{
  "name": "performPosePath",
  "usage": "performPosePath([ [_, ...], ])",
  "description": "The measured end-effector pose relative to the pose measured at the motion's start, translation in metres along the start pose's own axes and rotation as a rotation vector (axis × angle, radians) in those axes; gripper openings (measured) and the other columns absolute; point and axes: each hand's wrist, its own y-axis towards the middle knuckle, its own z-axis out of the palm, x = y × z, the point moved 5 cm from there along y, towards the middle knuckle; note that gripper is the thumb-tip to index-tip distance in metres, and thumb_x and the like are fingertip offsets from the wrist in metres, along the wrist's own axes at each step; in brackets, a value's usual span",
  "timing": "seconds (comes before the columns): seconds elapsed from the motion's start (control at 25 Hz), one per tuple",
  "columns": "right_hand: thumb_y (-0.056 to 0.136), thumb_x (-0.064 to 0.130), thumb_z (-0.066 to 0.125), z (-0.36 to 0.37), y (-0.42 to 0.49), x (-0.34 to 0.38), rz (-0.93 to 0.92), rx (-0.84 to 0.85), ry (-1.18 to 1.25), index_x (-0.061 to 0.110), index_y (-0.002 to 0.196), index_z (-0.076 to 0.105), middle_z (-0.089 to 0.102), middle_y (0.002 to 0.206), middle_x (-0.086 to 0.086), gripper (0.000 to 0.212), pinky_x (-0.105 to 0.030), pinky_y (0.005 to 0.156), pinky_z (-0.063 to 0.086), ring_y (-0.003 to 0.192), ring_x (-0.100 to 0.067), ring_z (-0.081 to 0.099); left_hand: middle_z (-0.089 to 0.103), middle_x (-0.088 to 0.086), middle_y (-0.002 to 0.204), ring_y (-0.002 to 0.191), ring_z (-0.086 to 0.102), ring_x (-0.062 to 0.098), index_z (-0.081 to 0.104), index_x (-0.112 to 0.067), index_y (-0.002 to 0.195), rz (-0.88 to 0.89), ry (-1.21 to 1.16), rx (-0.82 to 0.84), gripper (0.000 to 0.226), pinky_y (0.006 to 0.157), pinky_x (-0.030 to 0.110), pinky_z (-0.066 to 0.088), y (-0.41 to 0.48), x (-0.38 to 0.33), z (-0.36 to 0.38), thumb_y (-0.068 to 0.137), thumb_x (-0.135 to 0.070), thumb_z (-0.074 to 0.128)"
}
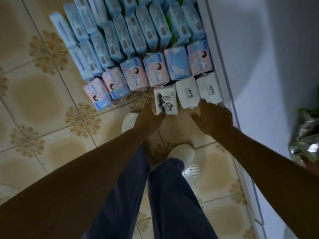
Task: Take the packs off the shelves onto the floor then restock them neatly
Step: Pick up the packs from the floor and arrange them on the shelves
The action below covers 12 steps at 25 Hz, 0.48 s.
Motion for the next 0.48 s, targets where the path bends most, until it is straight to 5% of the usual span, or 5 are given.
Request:
performPosePath([
  [0.12, 0.089, 0.054, 0.055, 0.016, 0.064, -0.001, 0.067, -0.131, 0.11, 0.007, 0.136, 0.035, 0.053, 0.121, -0.017, 0.07, -0.043, 0.083, 0.047, 0.109, -0.033, 0.055, 0.056, 0.007, 0.13, 0.105, 0.056, 0.016, 0.047, -0.009, 0.135, -0.038, -0.146, 0.001, 0.055, 0.07, 0.013, 0.042, 0.067, 0.009, 0.027, 0.088, -0.027, 0.069],
  [0.28, 0.076, 0.059, 0.068, 0.042, 0.096, 0.01, 0.148, -0.168, 0.069, 0.004, 0.142, 0.027, 0.045, 0.13, -0.019, 0.095, -0.043, 0.091, 0.041, 0.116, -0.034, 0.047, 0.054, 0.004, 0.118, 0.114, 0.055, 0.019, 0.044, -0.004, 0.133, -0.054, -0.208, 0.017, 0.055, 0.086, 0.023, 0.044, 0.1, 0.022, 0.054, 0.086, -0.015, 0.07],
  [0.48, 0.073, 0.04, 0.076, 0.036, 0.08, 0.01, 0.222, -0.172, 0.263, 0.004, 0.139, 0.031, 0.046, 0.13, -0.019, 0.088, -0.043, 0.097, 0.036, 0.119, -0.036, 0.046, 0.054, 0.013, 0.13, 0.116, 0.055, 0.032, 0.038, -0.006, 0.134, -0.114, -0.208, 0.031, 0.059, 0.095, 0.042, 0.049, 0.071, 0.033, 0.049, 0.087, -0.023, 0.069],
])
